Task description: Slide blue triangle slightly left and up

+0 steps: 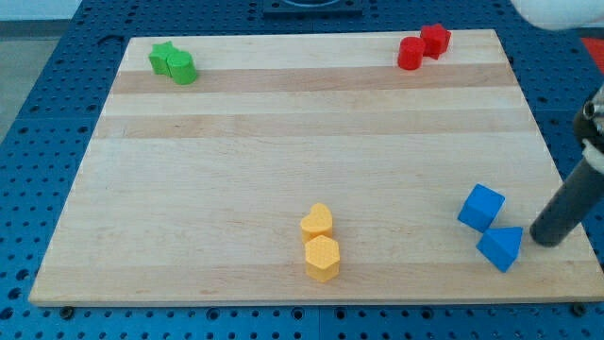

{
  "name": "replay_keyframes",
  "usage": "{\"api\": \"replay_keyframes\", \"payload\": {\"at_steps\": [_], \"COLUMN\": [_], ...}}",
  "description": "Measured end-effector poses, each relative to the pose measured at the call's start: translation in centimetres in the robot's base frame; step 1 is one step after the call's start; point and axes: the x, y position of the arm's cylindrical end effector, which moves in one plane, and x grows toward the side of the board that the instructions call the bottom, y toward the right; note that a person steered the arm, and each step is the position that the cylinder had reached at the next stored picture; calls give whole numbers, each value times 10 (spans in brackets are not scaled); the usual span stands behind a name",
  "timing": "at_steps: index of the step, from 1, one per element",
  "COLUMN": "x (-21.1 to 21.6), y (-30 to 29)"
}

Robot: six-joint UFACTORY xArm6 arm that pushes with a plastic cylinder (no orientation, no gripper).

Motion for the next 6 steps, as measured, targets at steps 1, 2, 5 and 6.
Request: {"api": "replay_keyframes", "payload": {"at_steps": [1, 2, 5, 6], "x": [28, 42, 25, 7], "y": [-15, -24, -39, -42]}}
